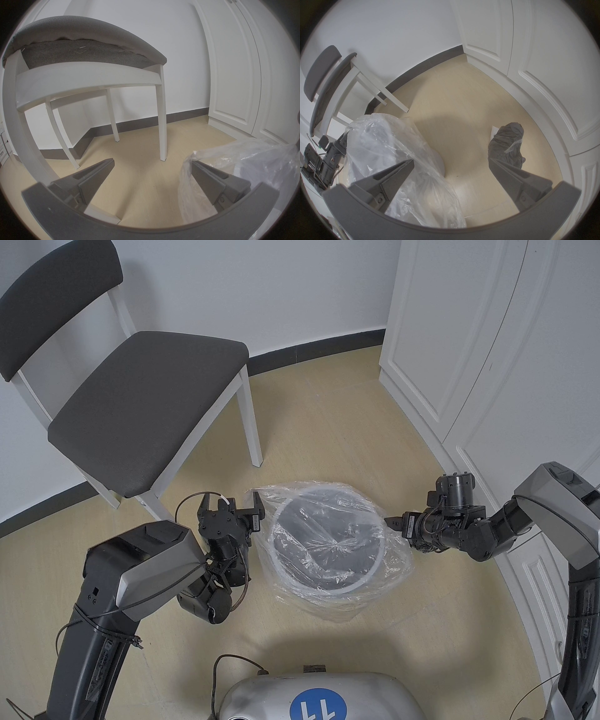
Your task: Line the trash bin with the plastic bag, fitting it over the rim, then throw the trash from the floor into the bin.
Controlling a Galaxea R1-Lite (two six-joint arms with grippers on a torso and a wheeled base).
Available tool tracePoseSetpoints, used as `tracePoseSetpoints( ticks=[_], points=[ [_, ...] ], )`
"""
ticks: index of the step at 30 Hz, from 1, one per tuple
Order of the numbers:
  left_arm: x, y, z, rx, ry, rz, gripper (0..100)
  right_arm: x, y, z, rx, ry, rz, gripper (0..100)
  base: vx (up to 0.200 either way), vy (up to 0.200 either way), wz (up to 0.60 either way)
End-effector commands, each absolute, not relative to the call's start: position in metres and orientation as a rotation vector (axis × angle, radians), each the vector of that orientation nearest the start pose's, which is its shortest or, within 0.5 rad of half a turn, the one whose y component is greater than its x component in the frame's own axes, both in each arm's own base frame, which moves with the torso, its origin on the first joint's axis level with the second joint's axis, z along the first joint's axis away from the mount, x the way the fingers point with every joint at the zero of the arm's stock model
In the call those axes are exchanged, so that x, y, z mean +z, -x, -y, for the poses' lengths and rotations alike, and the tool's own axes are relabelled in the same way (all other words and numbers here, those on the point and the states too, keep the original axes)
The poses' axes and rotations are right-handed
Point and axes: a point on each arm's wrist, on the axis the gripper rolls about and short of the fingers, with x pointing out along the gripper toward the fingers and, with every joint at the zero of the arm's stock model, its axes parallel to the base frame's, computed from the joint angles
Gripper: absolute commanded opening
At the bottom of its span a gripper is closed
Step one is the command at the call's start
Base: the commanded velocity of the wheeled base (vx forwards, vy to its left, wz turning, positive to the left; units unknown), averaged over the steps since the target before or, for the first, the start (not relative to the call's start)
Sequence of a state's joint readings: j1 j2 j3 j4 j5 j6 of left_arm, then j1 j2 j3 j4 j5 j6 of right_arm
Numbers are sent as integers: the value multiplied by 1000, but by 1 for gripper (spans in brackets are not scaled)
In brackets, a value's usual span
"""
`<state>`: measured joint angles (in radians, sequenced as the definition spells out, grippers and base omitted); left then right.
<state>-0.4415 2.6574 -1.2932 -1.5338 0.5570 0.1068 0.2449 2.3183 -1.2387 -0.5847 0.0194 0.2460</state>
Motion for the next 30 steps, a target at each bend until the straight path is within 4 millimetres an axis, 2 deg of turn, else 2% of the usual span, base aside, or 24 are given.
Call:
tracePoseSetpoints(
  ticks=[1,7,18,21,30],
  points=[
    [0,-434,192,121,-23,147,100,40,-440,-109,175,-199,-528,100,0,0,0],
    [2,-444,198,123,1,192,100,30,-457,-112,130,-259,-505,100,0,0,0],
    [3,-450,201,124,21,220,100,29,-481,-113,66,-355,-436,100,0,0,0],
    [3,-456,203,130,39,247,100,29,-486,-120,62,-410,-414,100,0,0,0],
    [-7,-466,203,140,42,262,100,6,-500,-125,47,-470,-421,100,0,0,0]
  ],
)
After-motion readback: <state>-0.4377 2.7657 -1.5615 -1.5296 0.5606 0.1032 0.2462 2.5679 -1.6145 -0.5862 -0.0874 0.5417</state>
